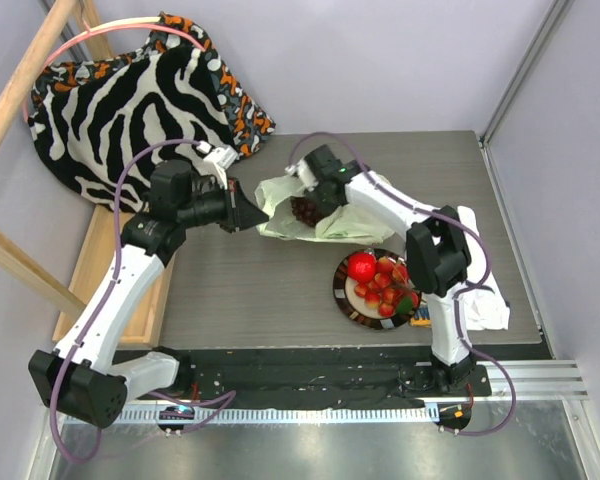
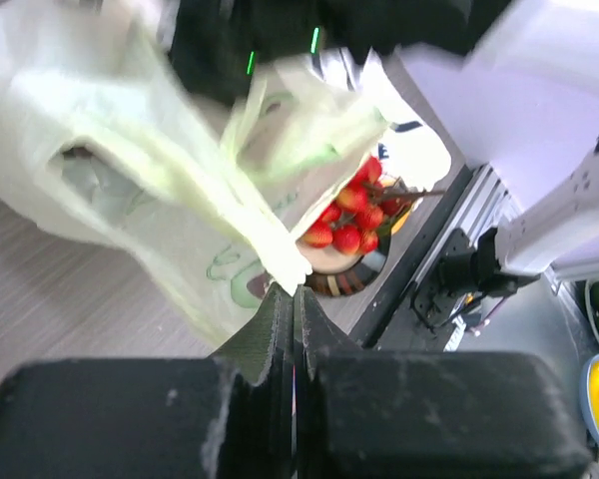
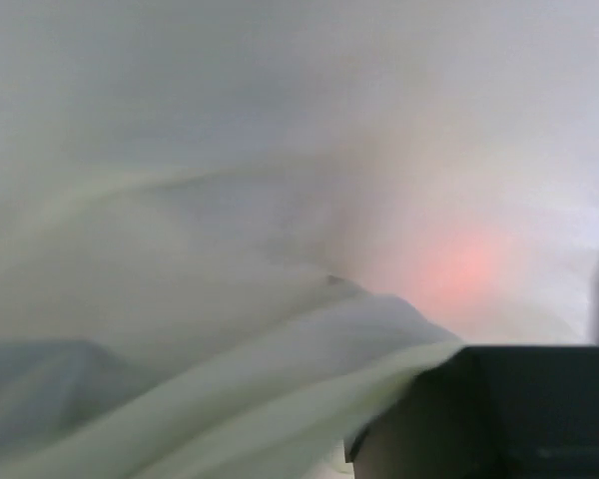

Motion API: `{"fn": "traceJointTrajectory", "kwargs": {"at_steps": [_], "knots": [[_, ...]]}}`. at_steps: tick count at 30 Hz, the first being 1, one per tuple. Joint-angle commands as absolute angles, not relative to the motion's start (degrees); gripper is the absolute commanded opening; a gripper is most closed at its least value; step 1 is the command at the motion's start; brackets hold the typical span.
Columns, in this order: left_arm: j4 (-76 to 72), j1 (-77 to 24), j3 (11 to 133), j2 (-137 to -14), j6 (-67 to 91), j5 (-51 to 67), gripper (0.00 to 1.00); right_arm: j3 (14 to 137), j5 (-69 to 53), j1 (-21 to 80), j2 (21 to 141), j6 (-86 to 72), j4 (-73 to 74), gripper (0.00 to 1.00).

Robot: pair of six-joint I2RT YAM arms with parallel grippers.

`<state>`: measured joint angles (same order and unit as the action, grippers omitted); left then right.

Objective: Take the fake fruits out of the plastic bag

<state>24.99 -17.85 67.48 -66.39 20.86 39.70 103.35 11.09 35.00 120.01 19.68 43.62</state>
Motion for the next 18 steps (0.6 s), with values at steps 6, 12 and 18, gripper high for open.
{"fn": "traceJointTrajectory", "kwargs": {"at_steps": [6,12,18], "knots": [[26.19,-18.81,62.49,-64.86,16.52,38.85,0.0,100.47,25.58,23.29,108.81,25.58,34.63,0.51],[25.31,-22.76,64.42,-68.72,16.35,33.67,0.0,97.12,14.26,24.96,106.0,26.36,40.33,0.59],[24.79,-26.1,66.88,-71.63,18.45,27.26,0.0,92.82,4.06,25.58,102.39,26.63,44.03,0.6]]}}
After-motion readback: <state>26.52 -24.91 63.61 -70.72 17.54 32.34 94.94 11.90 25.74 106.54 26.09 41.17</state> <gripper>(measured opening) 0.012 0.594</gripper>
